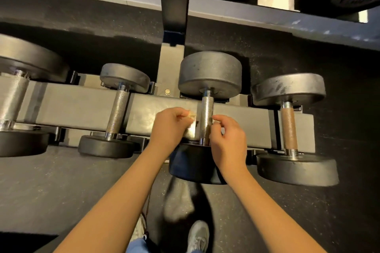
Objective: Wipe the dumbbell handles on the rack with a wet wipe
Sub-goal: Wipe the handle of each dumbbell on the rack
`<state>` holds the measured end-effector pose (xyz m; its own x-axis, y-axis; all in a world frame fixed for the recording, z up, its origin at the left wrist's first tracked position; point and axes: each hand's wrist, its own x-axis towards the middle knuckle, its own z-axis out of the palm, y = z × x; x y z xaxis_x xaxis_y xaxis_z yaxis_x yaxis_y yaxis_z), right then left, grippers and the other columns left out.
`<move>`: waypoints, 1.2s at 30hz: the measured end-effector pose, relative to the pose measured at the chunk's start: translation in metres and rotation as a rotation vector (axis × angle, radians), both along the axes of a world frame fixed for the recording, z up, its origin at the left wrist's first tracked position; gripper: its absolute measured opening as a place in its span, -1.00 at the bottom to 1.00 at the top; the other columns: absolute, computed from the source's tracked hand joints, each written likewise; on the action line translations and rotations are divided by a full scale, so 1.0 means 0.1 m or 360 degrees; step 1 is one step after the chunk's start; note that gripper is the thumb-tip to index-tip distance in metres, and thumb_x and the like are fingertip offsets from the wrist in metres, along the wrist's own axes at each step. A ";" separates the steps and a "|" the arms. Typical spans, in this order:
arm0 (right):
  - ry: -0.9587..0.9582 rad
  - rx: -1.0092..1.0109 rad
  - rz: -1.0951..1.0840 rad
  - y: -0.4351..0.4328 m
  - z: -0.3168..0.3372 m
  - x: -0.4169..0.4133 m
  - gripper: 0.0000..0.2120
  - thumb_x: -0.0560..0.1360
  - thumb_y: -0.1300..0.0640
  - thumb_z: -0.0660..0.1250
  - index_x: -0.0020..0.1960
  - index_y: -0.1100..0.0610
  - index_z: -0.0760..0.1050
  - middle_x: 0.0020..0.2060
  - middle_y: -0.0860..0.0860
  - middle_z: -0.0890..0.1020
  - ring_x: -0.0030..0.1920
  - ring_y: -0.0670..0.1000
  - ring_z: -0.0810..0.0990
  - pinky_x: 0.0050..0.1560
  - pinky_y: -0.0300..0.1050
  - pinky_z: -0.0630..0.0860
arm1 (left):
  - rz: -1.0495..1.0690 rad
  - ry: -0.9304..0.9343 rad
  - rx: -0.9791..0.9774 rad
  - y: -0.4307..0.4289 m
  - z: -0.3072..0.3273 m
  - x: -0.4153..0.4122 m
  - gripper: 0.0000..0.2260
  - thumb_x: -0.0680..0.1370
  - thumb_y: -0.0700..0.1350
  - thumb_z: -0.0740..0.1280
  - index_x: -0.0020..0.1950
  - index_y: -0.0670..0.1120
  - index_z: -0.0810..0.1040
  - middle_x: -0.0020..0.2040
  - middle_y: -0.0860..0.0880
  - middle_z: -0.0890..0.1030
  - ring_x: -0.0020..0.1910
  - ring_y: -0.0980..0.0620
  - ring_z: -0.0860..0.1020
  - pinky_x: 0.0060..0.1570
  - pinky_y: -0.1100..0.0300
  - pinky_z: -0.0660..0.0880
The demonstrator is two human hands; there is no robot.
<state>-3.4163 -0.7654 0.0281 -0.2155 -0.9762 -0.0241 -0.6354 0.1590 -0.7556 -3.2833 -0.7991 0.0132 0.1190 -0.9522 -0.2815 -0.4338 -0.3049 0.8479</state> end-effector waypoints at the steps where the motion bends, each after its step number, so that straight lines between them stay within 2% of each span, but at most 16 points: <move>1: 0.0082 -0.0005 0.0038 -0.01 -0.01 -0.01 -0.65 0.46 0.07 0.08 0.00 0.16 0.59 -0.14 -0.04 0.58 -0.15 -0.05 0.49 -0.18 -0.16 0.40 | 0.0056 -0.0004 -0.0049 0.00 0.03 0.12 -0.90 0.48 -0.19 0.43 -0.01 -0.13 0.66 -0.20 0.03 0.63 -0.28 0.22 0.53 -0.28 0.53 0.40; 3: 0.0300 -0.0026 0.0156 -0.04 -0.01 0.02 -0.66 0.48 0.07 0.05 -0.10 0.19 0.57 -0.20 0.04 0.59 -0.20 0.03 0.51 -0.21 -0.09 0.40 | 0.0094 -0.0145 -0.0171 -0.01 0.06 0.41 -0.86 0.52 -0.17 0.39 0.06 -0.12 0.66 -0.09 0.02 0.64 -0.21 0.21 0.54 -0.19 0.52 0.40; 6: 0.0612 -0.0028 0.0444 -0.11 0.05 0.22 -0.71 0.50 0.08 0.07 -0.14 0.18 0.54 -0.21 0.09 0.59 -0.19 0.12 0.53 -0.17 -0.10 0.35 | 0.0128 -0.0409 -0.0330 -0.04 0.01 0.85 -0.86 0.55 -0.14 0.34 0.05 -0.09 0.66 -0.07 -0.03 0.64 -0.10 0.02 0.56 -0.06 0.17 0.48; 8: 0.0716 0.0147 0.0759 -0.18 0.08 0.49 -0.77 0.56 0.11 0.13 0.03 0.17 0.53 0.00 0.07 0.59 0.02 0.12 0.54 -0.02 -0.08 0.41 | 0.0210 -0.0592 -0.0391 -0.09 -0.07 1.08 -0.85 0.55 -0.15 0.34 0.07 -0.12 0.66 -0.07 -0.13 0.64 -0.08 -0.08 0.55 -0.05 0.12 0.44; 11: 0.0734 0.0310 0.1046 -0.36 0.01 0.85 -0.59 0.60 0.08 0.15 0.42 0.15 0.32 0.41 0.07 0.35 0.34 0.10 0.34 0.27 -0.05 0.32 | 0.0322 -0.0677 -0.0465 -0.20 -0.13 1.33 -0.80 0.56 -0.10 0.33 0.12 -0.13 0.64 -0.02 -0.12 0.65 -0.03 -0.07 0.57 -0.03 0.15 0.44; 14: 0.0768 0.0457 0.1126 -0.55 -0.21 1.02 -0.50 0.61 0.04 0.16 0.51 0.10 0.16 0.52 0.02 0.14 0.45 0.09 0.18 0.36 -0.03 0.24 | 0.0425 -0.0665 -0.0538 -0.35 -0.10 1.45 -0.82 0.54 -0.12 0.36 0.08 -0.16 0.64 -0.08 -0.05 0.62 -0.10 0.07 0.52 -0.10 0.32 0.35; 16: 0.0884 0.0569 0.1168 -0.60 -0.36 1.04 -0.49 0.60 0.00 0.16 0.51 0.09 0.17 0.55 -0.02 0.03 0.49 0.08 0.08 0.37 0.00 0.25 | 0.0449 -0.0662 -0.0498 -0.43 -0.10 1.47 -0.86 0.53 -0.16 0.38 0.02 -0.19 0.63 -0.14 0.00 0.55 -0.14 0.12 0.47 -0.20 0.42 0.28; 17: 0.0948 0.0595 0.1186 -0.62 -0.40 1.04 -0.49 0.60 -0.02 0.15 0.51 0.08 0.17 0.55 -0.04 -0.01 0.50 0.07 0.04 0.35 0.00 0.27 | 0.0426 -0.0630 -0.0458 -0.45 -0.12 1.47 -0.87 0.52 -0.17 0.38 0.01 -0.18 0.63 -0.15 0.00 0.55 -0.15 0.11 0.47 -0.22 0.40 0.29; 20: 0.0969 0.0670 0.1214 -0.63 -0.46 1.05 -0.48 0.59 -0.06 0.15 0.50 0.06 0.16 0.55 -0.07 -0.06 0.51 0.05 -0.06 0.31 0.00 0.31 | 0.0334 -0.0481 -0.0320 -0.40 -0.18 1.50 -0.90 0.52 -0.17 0.38 0.00 -0.15 0.64 -0.12 -0.05 0.61 -0.13 0.07 0.52 -0.14 0.27 0.43; 21: 0.0967 0.0683 0.1217 -0.63 -0.46 1.05 -0.48 0.59 -0.06 0.15 0.50 0.06 0.16 0.55 -0.07 -0.08 0.52 0.05 -0.08 0.30 0.01 0.32 | 0.0286 -0.0461 -0.0299 -0.37 -0.19 1.52 -0.91 0.52 -0.17 0.39 -0.02 -0.14 0.65 -0.12 -0.04 0.61 -0.12 0.07 0.53 -0.14 0.30 0.43; 23: 0.0980 0.0689 0.1233 -0.62 -0.46 1.04 -0.46 0.59 -0.06 0.15 0.50 0.06 0.13 0.55 -0.06 -0.10 0.52 0.07 -0.10 0.31 0.02 0.32 | 0.0171 -0.0473 -0.0304 -0.29 -0.19 1.57 -0.91 0.51 -0.19 0.40 -0.03 -0.16 0.66 -0.10 -0.05 0.61 -0.10 0.06 0.54 -0.12 0.36 0.39; 27: 0.0996 0.0687 0.1229 -0.61 -0.43 1.05 -0.44 0.58 -0.08 0.16 0.51 0.06 0.11 0.55 -0.06 -0.11 0.52 0.07 -0.12 0.30 0.02 0.34 | 0.0060 -0.0566 -0.0309 -0.25 -0.18 1.64 -0.86 0.50 -0.20 0.41 0.01 -0.22 0.66 -0.05 -0.10 0.62 -0.09 0.06 0.54 -0.06 0.33 0.38; 33: 0.0998 0.0706 0.1225 -0.62 -0.42 1.07 -0.44 0.59 -0.10 0.15 0.52 0.03 0.11 0.55 -0.09 -0.11 0.51 0.05 -0.11 0.30 0.05 0.35 | 0.0308 -0.0373 -0.0192 -0.51 -0.12 1.59 -0.85 0.53 -0.19 0.38 0.07 -0.17 0.64 -0.10 0.00 0.60 -0.12 0.11 0.52 -0.15 0.42 0.35; 36: 0.1010 0.0706 0.1225 -0.62 -0.42 1.06 -0.44 0.59 -0.10 0.15 0.52 0.03 0.11 0.55 -0.09 -0.11 0.51 0.05 -0.10 0.28 0.05 0.36 | 0.0220 -0.0427 -0.0106 -0.32 -0.15 1.60 -0.88 0.53 -0.17 0.38 0.00 -0.20 0.64 -0.13 -0.01 0.58 -0.15 0.10 0.51 -0.18 0.39 0.37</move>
<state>-3.3107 -0.8278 -0.0139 0.3515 -0.7867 -0.5075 -0.9352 -0.2705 -0.2284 -3.1230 -0.8314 -0.0015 0.3104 -0.9371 -0.1598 -0.6029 -0.3241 0.7290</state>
